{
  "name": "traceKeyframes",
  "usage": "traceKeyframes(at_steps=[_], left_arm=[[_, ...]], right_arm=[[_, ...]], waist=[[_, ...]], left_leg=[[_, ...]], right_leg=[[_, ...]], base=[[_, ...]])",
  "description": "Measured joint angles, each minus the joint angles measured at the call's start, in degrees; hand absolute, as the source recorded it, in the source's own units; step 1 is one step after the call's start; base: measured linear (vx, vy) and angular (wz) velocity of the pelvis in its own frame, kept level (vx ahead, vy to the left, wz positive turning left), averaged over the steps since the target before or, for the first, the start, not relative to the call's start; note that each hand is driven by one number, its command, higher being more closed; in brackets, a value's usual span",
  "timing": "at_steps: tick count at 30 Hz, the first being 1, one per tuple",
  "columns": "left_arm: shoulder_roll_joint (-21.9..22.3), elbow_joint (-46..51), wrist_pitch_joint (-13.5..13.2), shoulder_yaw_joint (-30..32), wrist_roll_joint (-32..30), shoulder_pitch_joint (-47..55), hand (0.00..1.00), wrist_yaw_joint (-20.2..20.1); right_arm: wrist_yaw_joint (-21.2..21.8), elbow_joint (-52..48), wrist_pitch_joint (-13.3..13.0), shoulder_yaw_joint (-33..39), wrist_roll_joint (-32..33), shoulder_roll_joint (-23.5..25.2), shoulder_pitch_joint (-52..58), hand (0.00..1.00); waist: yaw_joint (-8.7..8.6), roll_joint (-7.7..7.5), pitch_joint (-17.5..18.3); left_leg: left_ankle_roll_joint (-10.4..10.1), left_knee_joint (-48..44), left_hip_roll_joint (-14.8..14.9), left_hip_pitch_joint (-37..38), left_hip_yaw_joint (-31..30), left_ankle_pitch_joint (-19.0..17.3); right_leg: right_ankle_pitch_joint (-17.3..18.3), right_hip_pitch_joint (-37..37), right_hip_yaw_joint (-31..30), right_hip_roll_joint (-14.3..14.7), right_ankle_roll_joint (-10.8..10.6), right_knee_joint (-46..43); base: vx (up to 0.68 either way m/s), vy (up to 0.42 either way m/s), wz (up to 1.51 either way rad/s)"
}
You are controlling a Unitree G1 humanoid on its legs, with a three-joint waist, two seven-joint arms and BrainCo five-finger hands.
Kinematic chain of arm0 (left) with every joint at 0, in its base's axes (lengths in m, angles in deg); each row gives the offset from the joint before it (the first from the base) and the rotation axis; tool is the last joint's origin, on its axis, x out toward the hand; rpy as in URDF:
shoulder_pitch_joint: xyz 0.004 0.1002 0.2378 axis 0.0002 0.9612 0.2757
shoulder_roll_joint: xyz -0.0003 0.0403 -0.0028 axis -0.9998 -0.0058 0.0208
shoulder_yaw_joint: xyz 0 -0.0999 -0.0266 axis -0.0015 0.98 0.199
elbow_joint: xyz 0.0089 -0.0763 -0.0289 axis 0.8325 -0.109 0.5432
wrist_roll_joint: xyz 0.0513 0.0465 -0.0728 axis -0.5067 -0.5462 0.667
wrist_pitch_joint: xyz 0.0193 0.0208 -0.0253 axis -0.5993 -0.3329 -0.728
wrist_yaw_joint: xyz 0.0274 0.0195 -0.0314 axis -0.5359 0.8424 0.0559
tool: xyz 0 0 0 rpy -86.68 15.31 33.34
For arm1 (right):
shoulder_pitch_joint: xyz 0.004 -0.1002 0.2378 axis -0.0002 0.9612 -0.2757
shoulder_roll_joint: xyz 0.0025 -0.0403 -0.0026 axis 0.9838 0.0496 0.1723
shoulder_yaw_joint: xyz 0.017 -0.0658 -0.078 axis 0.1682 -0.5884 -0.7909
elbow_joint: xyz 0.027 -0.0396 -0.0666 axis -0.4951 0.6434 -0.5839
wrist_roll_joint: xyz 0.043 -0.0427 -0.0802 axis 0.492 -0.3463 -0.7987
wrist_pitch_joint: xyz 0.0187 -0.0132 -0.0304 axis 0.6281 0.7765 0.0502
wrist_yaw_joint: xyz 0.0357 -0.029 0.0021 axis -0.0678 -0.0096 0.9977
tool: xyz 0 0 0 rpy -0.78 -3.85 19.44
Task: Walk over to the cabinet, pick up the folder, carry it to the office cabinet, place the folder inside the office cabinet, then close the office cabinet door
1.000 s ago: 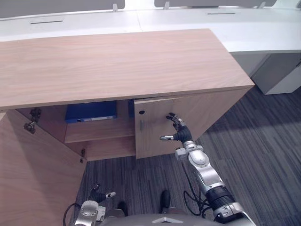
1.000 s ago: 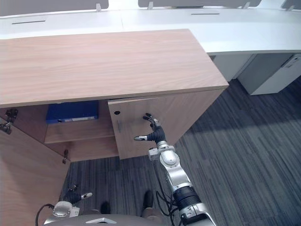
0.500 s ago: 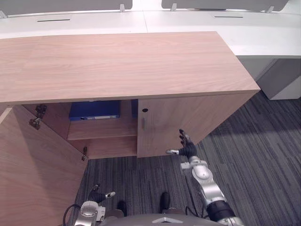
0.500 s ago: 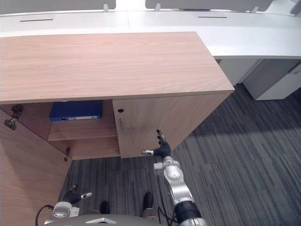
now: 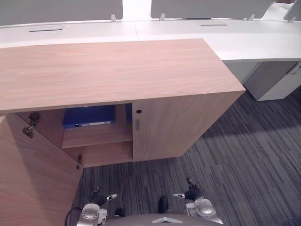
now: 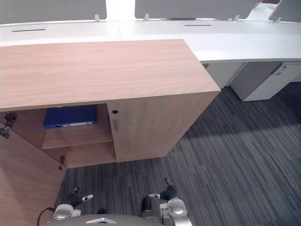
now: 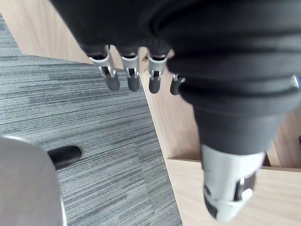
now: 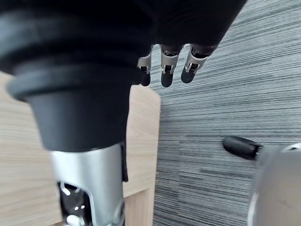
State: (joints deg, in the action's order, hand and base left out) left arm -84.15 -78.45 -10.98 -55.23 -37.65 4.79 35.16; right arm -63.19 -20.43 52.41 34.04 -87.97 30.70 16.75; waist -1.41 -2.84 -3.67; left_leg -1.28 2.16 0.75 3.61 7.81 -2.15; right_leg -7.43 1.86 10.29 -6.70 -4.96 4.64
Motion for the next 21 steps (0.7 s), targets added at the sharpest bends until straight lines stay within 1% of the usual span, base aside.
traceKeyframes(at_steps=[4,7,8,10,11,12,13,14,15,16,17,18,19,20,21], left_arm=[[-0.05,-0.44,0.0,0.07,0.44,0.11,0.0,0.0],[-0.04,-0.5,0.0,0.27,1.69,0.14,0.0,0.02],[-0.04,-0.48,0.0,0.3,1.98,0.13,0.0,0.02],[-0.16,-0.4,-0.01,0.66,2.82,0.08,0.0,0.1],[-0.16,-0.38,-0.02,1.01,3.15,0.05,0.0,0.11],[-0.03,-0.26,-0.02,2.23,3.53,0.0,0.0,0.15],[-0.11,-0.08,-0.03,2.81,4.34,-0.03,0.0,0.34],[-0.11,-0.1,-0.03,3.01,4.5,-0.03,0.0,0.58],[-0.34,0.04,-0.04,3.55,5.03,0.02,0.0,0.8],[-0.47,0.1,-0.06,4.63,5.67,0.14,0.0,1.13],[-0.34,0.17,-0.15,4.8,6.14,0.26,0.0,1.21],[0.11,0.2,-0.18,5.65,6.72,0.24,0.0,1.24],[0.35,0.19,-0.17,6.33,6.72,0.05,0.0,1.32],[0.61,0.17,-0.17,6.54,6.72,-0.22,0.0,1.33],[1.35,0.18,-0.17,6.81,7.21,-0.8,0.0,1.55]], right_arm=[[-0.99,2.75,0.8,0.8,0.0,0.59,0.02,0.0],[-1.71,4.81,1.32,0.97,-0.01,0.5,-1.11,0.0],[-1.72,4.95,1.35,0.94,-0.02,0.5,-1.38,0.0],[-1.72,6.18,1.35,1.02,0.04,0.55,-2.54,0.0],[-1.72,6.52,1.36,1.05,0.06,0.53,-2.79,0.0],[-1.74,6.53,1.37,1.08,0.08,0.52,-2.82,0.0],[-1.75,6.52,1.37,1.12,0.14,0.49,-3.37,0.0],[-1.74,6.45,1.3,1.15,0.36,0.5,-3.61,0.0],[-1.77,6.62,1.34,1.3,0.59,0.52,-3.72,0.0],[-1.78,7.16,1.37,1.76,0.61,0.45,-3.29,0.0],[-1.79,7.19,1.37,2.06,0.62,0.46,-3.1,0.0],[-1.81,7.14,1.37,2.13,0.63,0.47,-3.65,0.0],[-1.88,7.14,1.37,2.15,0.77,0.53,-4.72,0.0],[-1.9,7.08,1.36,2.2,0.83,0.48,-5.35,0.0],[-2.02,7.07,1.37,2.34,1.2,0.39,-5.88,0.0]], waist=[[-0.37,-0.04,0.05],[-0.24,0.02,-0.05],[-0.34,0.03,-0.22],[-0.43,-0.06,-0.37],[-0.41,-0.13,-0.43],[-0.23,-0.18,-0.46],[-0.09,0.23,-0.88],[-0.23,0.76,-1.38],[-0.3,-0.1,-1.37],[0.62,-0.25,-1.19],[1.2,0.32,-1.24],[1.89,-0.1,-0.9],[2.06,0.94,-1.45],[1.83,0.54,-1.63],[1.71,1.29,-2.92]], left_leg=[[0.08,0.02,-0.1,0.74,1.01,-0.24],[0.22,-0.66,-0.08,0.66,2.09,-0.68],[0.19,-1.32,-0.02,0.26,2.21,-0.99],[0.32,-3.6,0.12,-1.96,2.35,-1.68],[0.34,-4.1,0.13,-2.46,2.28,-1.78],[0.38,-4.94,0.25,-3.5,1.84,-1.86],[0.41,-5.23,0.8,-4.28,1.45,-1.87],[0.41,-5.36,0.94,-4.45,0.78,-1.77],[-0.06,-5.54,0.67,-4.48,-1.26,-1.51],[-0.64,-5.53,0.97,-4.52,-2.38,-1.32],[-0.86,-5.4,1.25,-4.88,-2.87,-1.16],[-1.55,-4.98,1.94,-5.88,-3.72,-0.65],[-1.59,-4.81,2.11,-7.72,-5.44,0.55],[-1.75,-4.48,2.14,-8.22,-6.45,1.24],[-2.08,-3.5,2.08,-8.85,-8.38,2.83]], right_leg=[[-0.08,-0.2,-0.95,0.02,-0.09,-0.01],[-0.16,0.54,-2.05,0.07,-0.11,-0.75],[0.2,1.15,-2.17,0.02,-0.04,-1.75],[2.51,4.81,-3.27,-0.27,0.0,-6.95],[2.87,5.5,-3.29,-0.41,-0.04,-7.9],[3.08,6.23,-3.22,-0.59,-0.29,-8.68],[3.73,6.4,-3.42,-0.47,-0.14,-9.52],[5.42,6.78,-3.87,-0.36,0.43,-11.53],[7.8,7.01,-4.96,-0.05,0.55,-14.24],[8.11,6.1,-4.14,0.12,0.15,-13.14],[7.83,5.85,-3.58,0.42,0.18,-12.1],[7.02,5.16,-2.6,1.11,0.68,-9.6],[6.06,5.09,-1.35,1.68,1.12,-7.78],[5.91,5.06,-1.04,1.94,1.24,-7.51],[5.86,5.18,0.83,2.14,1.66,-7.81]], base=[[-0.02,-0.004,-0.14],[-0.05,-0.009,-0.18],[-0.08,-0.015,-0.15],[-0.08,-0.014,-0.06],[-0.07,-0.025,0.08],[-0.07,-0.035,0.21],[-0.06,-0.031,0.32],[0.0,-0.032,0.62],[0.02,-0.041,0.72],[0.0,-0.072,0.64],[-0.02,-0.091,0.43],[-0.03,-0.097,0.46],[-0.02,-0.084,0.59],[-0.04,-0.097,0.79],[-0.04,-0.083,0.74]])
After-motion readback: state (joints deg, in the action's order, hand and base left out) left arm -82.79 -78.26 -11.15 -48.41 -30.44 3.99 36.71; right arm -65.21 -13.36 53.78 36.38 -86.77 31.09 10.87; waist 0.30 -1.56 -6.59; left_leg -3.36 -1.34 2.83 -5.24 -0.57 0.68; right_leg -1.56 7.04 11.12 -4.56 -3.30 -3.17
